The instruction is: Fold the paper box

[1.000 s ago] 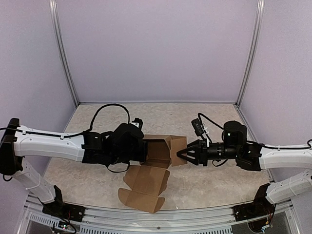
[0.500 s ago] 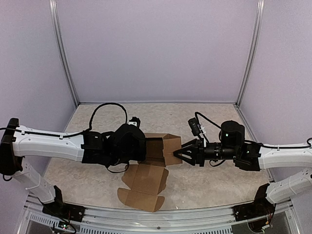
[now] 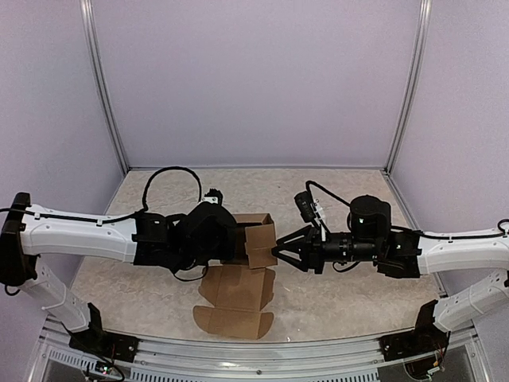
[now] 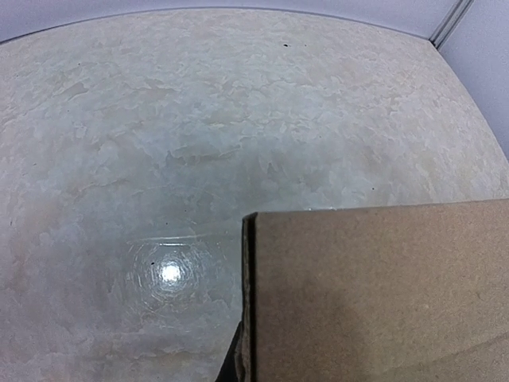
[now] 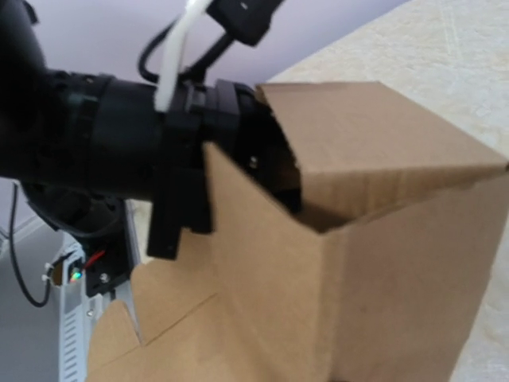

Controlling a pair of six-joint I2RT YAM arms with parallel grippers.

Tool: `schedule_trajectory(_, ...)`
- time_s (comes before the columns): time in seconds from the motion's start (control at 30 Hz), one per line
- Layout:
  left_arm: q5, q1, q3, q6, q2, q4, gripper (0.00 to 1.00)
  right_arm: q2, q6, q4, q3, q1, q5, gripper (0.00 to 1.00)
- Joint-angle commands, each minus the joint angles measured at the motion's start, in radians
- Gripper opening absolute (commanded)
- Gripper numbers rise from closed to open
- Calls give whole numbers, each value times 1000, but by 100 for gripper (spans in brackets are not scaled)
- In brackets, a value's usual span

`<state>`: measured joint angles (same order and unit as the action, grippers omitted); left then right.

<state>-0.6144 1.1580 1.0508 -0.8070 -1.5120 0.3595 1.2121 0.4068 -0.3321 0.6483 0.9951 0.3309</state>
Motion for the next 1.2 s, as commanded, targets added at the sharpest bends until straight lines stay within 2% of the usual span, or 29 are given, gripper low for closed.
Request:
schedule_trajectory(0.0,-29,0,23,-19,5,27,0,34,-29,58,44,30,-65,38)
schedule_trajectory(0.27,-57,0,36,-49,0,49,0,101,-71,155,126,98,-256,38)
schedule_trajectory(0.6,-118,20,77,-87,-24,104,0,212,-90,230,239,186,-574,40)
schedule_trajectory(0.87,-130,37,89,-100,-31,108,0,279,-78,223,299,237,-811,42)
schedule_trajectory(1.17,-160,52,94,-136,-28,117,0,358,-85,208,369,282,-991,43)
